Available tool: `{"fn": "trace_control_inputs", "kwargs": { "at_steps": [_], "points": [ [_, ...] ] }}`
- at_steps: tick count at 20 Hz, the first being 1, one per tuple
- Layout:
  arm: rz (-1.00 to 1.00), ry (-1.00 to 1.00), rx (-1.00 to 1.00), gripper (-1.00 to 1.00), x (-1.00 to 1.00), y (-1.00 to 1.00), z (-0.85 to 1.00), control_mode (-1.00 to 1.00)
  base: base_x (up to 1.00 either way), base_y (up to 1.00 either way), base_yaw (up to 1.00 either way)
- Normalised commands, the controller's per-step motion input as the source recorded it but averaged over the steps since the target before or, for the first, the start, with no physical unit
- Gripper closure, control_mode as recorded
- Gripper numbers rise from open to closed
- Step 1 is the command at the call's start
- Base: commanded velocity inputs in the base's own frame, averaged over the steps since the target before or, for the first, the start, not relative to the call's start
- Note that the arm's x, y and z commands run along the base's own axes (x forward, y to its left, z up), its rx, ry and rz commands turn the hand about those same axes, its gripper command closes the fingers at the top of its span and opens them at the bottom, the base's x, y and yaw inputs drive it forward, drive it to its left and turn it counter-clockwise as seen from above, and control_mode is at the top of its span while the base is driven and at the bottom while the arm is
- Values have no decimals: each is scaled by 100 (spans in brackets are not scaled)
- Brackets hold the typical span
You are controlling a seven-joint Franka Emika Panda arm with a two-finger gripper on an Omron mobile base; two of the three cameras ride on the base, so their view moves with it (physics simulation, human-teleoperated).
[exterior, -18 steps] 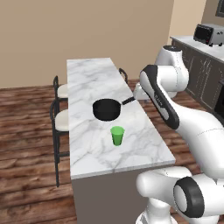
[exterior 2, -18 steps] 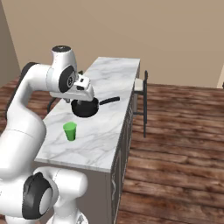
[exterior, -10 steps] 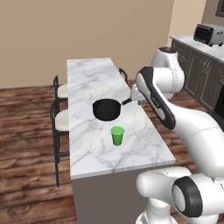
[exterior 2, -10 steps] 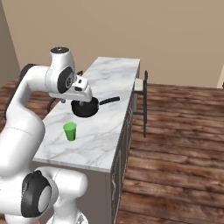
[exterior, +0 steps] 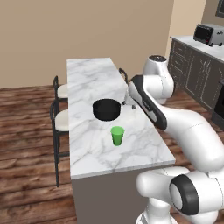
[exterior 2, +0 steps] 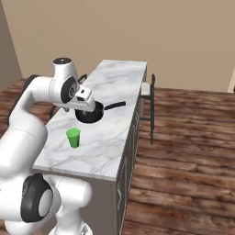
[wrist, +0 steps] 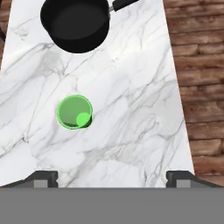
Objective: Pick the cup and saucepan and place them in the sink. Then turn on the water.
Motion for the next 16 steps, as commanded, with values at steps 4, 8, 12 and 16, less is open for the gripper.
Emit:
{"fn": "trace_control_inputs", "kwargs": {
  "at_steps": [4, 8, 12, 16],
  "points": [
    [-1, 7, 0, -100, 38, 6, -51, -100, 0, 0, 0],
    [0, 17, 0, -100, 40, 5, -44, -100, 0, 0, 0],
    [-2, 30, -4, -100, 33, 13, -22, -100, 0, 0, 0],
    [-1, 29, -3, -100, 12, 4, -15, -100, 0, 0, 0]
  ]
}}
